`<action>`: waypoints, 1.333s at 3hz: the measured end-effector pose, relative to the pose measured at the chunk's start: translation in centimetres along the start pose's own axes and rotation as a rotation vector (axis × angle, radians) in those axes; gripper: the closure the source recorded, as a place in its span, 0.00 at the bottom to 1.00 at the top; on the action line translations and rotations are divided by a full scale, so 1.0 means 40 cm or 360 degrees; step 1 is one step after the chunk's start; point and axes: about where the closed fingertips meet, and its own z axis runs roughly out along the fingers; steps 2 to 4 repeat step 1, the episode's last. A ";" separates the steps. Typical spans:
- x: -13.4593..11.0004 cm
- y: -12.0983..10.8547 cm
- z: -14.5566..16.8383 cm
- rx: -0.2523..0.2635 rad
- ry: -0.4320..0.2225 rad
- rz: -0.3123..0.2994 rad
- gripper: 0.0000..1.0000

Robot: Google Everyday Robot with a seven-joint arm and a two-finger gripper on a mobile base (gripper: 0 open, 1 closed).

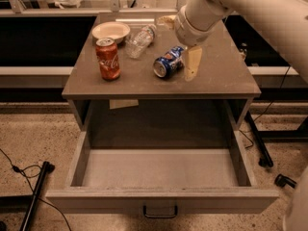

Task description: Pick pepsi can from top drawer and place on counter

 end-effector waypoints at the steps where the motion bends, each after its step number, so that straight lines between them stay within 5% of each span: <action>1: 0.000 0.000 0.000 0.0000 0.0000 0.0000 0.00; 4: 0.000 0.000 0.000 0.0000 0.0000 0.0000 0.00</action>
Offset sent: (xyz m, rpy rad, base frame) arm 0.0000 0.0000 0.0000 0.0000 0.0000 0.0000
